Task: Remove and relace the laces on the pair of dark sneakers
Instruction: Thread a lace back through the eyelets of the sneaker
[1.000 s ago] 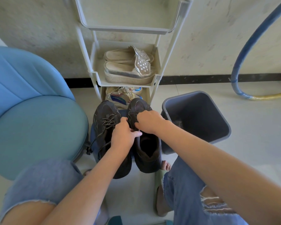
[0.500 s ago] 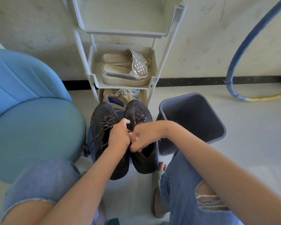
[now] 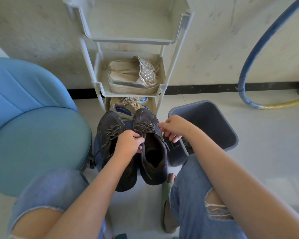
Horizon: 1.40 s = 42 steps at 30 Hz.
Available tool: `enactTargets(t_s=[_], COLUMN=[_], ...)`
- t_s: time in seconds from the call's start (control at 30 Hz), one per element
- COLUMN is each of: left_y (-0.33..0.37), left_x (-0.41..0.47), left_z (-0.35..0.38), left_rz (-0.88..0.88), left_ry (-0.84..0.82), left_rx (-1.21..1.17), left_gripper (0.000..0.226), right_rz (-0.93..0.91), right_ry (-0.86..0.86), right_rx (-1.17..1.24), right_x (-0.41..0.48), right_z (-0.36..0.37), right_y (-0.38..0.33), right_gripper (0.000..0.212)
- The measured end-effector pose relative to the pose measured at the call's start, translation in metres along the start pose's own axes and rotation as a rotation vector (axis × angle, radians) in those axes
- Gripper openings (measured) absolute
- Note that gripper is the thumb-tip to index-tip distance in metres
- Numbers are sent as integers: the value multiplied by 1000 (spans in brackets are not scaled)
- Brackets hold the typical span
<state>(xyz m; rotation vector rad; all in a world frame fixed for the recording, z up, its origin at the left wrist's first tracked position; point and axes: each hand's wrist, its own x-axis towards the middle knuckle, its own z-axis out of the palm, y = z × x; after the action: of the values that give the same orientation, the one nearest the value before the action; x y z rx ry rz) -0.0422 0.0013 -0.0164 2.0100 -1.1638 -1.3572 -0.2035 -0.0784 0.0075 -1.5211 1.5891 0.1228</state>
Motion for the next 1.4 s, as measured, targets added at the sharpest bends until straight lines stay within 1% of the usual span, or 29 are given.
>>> enactTargets(t_s=[0.07, 0.13, 0.2, 0.3, 0.33, 0.37, 0.43, 0.53, 0.6, 0.63, 0.73, 0.83, 0.93, 1.1, 1.2, 1.3, 1.4], left_y=[1, 5, 5, 6, 6, 4, 2, 1, 3, 3, 2, 4, 10, 14, 8, 4, 6], left_x=[1, -3, -7, -20, -24, -28, -35, -32, -23, -17, -3, 0, -1, -16, -30, -37, -31], left_z=[-6, -13, -20, -33, -38, -44, -51, -44, -32, -25, -12, -7, -4, -16, -25, -26, -23], left_rz=[8, 7, 3, -4, 4, 17, 49, 97, 142, 175, 175, 155, 153, 122, 128, 118, 83], left_ry=[39, 50, 49, 43, 59, 78, 107, 161, 182, 184, 157, 126, 113, 89, 41, 35, -7], left_rx=[36, 87, 85, -51, -87, -109, -101, 196, 293, 326, 428, 452, 483, 476, 491, 403, 432], left_gripper=[16, 12, 14, 17, 18, 18, 19, 30, 43, 45, 39, 26, 21, 19, 19, 16, 17], right_rz=[22, -9, -64, -60, -45, -27, -5, -12, -12, -10, -10, -17, -24, -17, -7, -3, -6], right_ry=[-107, -140, -127, -88, -86, -91, -105, -112, -111, -110, -108, -107, -112, -78, -97, -59, -27], right_rx=[-129, -266, -363, -418, -408, -385, -332, -309, -317, -319, -309, -273, -220, -216, -211, -219, -233], right_x=[-1, -6, -10, -10, -9, -8, -4, -2, -1, -1, -1, 1, 1, -1, -3, -3, -4], right_z=[7, 16, 22, 24, 23, 22, 21, 22, 23, 23, 24, 23, 21, 20, 21, 23, 24], right_y=[1, -6, -13, -16, -15, -13, -11, -9, -10, -10, -10, -6, -5, -7, -8, -9, -12], right_gripper=[44, 49, 39, 19, 15, 17, 29, 36, 35, 34, 35, 42, 47, 33, 25, 23, 20])
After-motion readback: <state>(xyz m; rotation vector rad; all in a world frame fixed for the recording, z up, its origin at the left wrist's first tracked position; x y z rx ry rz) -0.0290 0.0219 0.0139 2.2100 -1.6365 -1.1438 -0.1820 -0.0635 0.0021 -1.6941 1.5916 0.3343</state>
